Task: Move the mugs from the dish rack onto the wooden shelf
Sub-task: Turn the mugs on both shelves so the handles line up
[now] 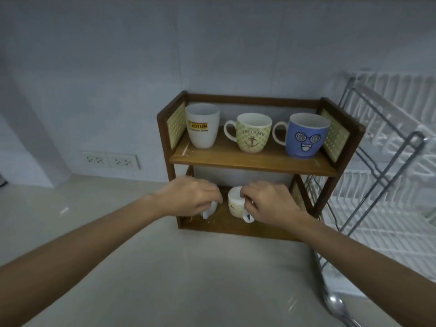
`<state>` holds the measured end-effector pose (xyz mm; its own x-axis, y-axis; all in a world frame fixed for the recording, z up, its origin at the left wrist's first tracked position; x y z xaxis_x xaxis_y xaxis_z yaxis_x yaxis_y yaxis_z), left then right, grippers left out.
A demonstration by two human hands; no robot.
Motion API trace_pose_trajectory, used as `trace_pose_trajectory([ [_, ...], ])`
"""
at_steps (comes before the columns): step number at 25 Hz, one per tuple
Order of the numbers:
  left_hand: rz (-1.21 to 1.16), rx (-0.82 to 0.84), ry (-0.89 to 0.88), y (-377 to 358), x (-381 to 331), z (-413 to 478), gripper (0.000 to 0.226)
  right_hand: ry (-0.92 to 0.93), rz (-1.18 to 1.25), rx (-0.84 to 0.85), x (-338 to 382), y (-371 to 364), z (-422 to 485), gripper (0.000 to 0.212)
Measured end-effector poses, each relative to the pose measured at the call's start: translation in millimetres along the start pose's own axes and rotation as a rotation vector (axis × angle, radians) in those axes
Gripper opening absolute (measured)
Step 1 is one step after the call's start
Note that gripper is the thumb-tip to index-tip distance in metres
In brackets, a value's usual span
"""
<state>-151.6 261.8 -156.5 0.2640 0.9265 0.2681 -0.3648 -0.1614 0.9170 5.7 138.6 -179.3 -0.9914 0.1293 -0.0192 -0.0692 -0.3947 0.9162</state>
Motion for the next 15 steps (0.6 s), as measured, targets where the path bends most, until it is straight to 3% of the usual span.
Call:
trace_pose_trajectory([
  [2,-0.135,0.262,0.291,-43,4,-3,0.035,-0.170,0.019,0.341,-18,-40,5,0.027],
  [4,-0.294,0.384,0.700,-74,23,-1,0.044,-0.317,0.051,0.620,-37,-65,21,0.046],
  [7,-0.315,0.338,1.031,-106,50,14,0.063,-0.254,0.067,0.724,-49,-89,48,0.061],
  [9,-0.266,0.446,1.106,-127,56,28,0.075,-0.152,-0.010,0.781,-49,-103,58,0.061],
  [11,-0.183,0.573,1.081,-143,58,35,0.073,-0.032,-0.222,0.846,-46,-112,63,0.055],
  [15,-0.174,0.611,1.127,-154,71,34,0.078,0.160,-0.332,0.835,-49,-112,60,0.055],
])
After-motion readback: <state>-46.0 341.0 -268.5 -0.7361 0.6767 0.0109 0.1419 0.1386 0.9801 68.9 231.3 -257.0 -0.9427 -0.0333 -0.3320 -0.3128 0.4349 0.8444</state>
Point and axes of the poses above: each hand's wrist, its own z-axis towards the middle knuckle, its own y-axis out of the back of the hand, x = y × z, the point moved 3 cm from there along z, towards the middle knuckle, and after that the axes turned 5 degrees about -y, right-handed, at the moved point
